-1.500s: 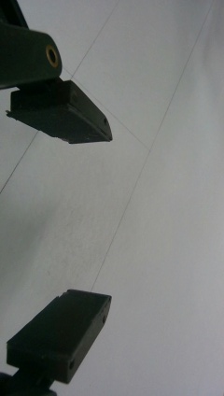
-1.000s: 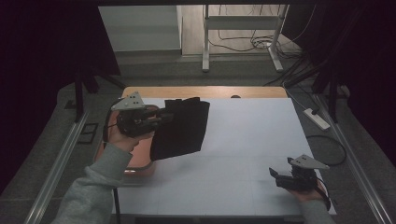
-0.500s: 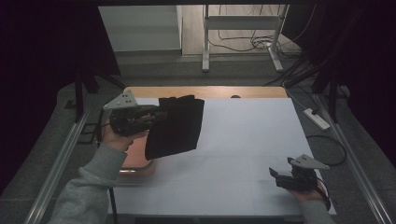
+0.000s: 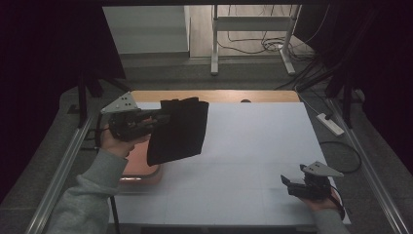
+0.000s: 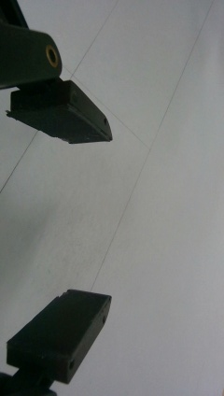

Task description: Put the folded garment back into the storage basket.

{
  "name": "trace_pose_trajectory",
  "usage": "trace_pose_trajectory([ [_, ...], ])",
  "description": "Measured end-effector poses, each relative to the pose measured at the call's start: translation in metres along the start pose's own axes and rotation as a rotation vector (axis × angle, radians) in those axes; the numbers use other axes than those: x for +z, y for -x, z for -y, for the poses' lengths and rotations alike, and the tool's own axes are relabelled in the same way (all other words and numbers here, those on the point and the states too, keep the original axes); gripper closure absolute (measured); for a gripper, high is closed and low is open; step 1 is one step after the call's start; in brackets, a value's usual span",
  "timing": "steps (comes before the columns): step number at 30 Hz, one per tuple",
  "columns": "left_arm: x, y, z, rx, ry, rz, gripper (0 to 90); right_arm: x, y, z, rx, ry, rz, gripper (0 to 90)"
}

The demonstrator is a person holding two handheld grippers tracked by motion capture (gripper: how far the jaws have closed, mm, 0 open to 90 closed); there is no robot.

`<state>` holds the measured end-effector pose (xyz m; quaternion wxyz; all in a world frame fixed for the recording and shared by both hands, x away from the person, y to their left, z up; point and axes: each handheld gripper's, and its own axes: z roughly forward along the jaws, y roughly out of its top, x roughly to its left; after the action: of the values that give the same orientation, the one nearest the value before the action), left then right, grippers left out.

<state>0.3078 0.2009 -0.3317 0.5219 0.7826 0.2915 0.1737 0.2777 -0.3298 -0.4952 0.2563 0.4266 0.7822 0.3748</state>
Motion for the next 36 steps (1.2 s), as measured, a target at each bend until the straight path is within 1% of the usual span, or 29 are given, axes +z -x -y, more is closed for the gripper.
trace_pose_trajectory([
  [9, -0.006, -0.002, 0.0, -0.001, -0.001, -0.015, 73.8, -0.001, 0.0, 0.0, 0.004, 0.0, 0.003, 18.3],
  [11, -0.009, -0.003, -0.001, -0.005, 0.007, -0.031, 73.9, 0.0, 0.001, 0.0, 0.003, 0.0, 0.004, 18.3],
  [19, -0.017, -0.005, -0.002, -0.007, 0.011, -0.043, 73.8, -0.001, 0.001, 0.0, 0.003, 0.001, 0.005, 18.3],
  [27, -0.024, -0.008, 0.0, -0.01, 0.011, -0.06, 73.8, -0.001, 0.001, 0.0, 0.004, 0.002, 0.007, 18.3],
  [30, -0.027, -0.01, 0.002, -0.02, 0.02, -0.078, 73.9, -0.001, 0.001, 0.0, 0.002, 0.002, 0.008, 18.3],
  [36, -0.033, -0.013, 0.004, -0.024, 0.018, -0.09, 73.9, -0.001, 0.001, 0.0, 0.002, 0.002, 0.008, 18.3],
])
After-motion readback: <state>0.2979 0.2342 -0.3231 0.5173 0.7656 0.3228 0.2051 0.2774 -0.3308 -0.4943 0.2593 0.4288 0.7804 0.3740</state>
